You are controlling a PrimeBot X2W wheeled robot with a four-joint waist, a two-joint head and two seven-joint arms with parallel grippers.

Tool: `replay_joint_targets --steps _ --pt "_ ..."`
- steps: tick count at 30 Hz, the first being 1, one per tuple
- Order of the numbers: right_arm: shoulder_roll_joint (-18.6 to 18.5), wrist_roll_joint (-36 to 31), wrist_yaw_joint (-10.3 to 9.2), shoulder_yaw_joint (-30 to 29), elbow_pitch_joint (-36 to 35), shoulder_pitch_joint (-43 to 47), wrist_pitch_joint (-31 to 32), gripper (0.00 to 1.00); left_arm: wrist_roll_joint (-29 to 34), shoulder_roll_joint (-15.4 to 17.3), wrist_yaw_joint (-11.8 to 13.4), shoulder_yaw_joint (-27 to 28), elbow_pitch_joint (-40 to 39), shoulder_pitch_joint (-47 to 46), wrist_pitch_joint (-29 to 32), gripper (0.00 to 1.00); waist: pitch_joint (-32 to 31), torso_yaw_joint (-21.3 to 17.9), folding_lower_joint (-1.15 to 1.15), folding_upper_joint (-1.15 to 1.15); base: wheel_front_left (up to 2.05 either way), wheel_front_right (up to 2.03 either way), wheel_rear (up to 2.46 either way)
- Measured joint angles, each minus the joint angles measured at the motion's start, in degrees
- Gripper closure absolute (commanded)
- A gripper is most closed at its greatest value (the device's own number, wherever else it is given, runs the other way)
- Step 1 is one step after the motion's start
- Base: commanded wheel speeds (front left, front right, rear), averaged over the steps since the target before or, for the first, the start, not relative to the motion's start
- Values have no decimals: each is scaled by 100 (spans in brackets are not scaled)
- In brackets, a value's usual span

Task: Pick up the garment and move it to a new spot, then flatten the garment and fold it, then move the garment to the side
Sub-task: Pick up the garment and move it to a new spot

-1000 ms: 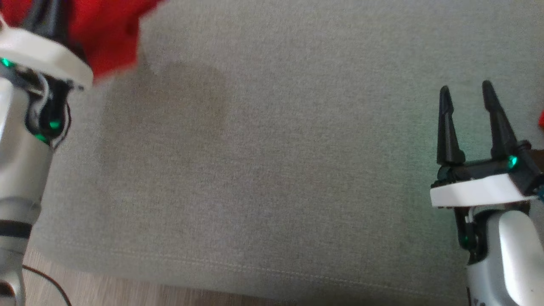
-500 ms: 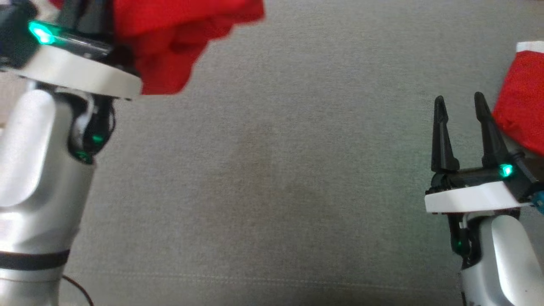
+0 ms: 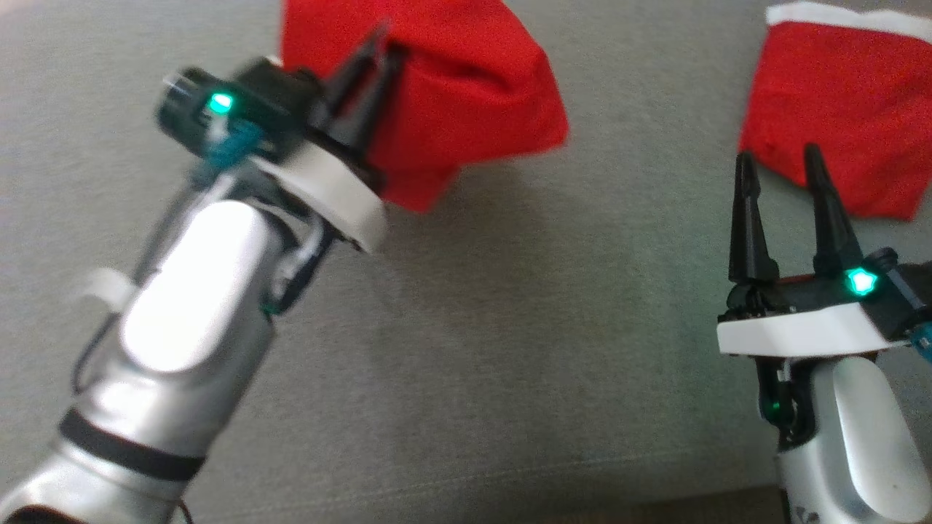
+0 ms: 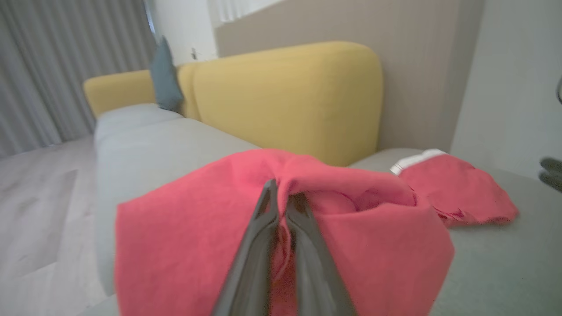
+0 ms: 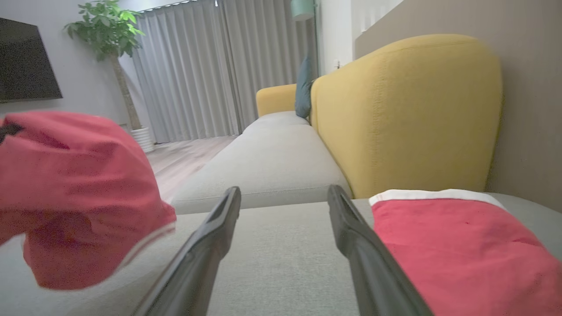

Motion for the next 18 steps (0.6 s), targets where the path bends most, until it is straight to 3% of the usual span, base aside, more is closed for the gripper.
replay_joint_targets --steps 4,5,6,12,18 --pt "-1 122 0 105 1 -78 -63 0 165 -341 -32 -413 572 -17 46 100 173 -383 0 0 0 0 0" --pt "-1 122 0 105 1 -78 -63 0 165 -341 -32 -413 572 -17 46 42 173 -383 0 0 0 0 0" --pt "0 152 0 132 2 -87 -78 0 211 -432 -31 -475 725 -16 14 0 215 -479 0 0 0 0 0" --pt "-1 209 0 105 -1 -116 -116 0 257 -901 -52 -650 1359 -151 -367 0 438 -899 0 0 0 0 0" --pt "-1 164 0 -44 -3 -115 -118 0 138 -989 4 -514 1545 -231 -713 0 431 -721 1 0 0 0 0"
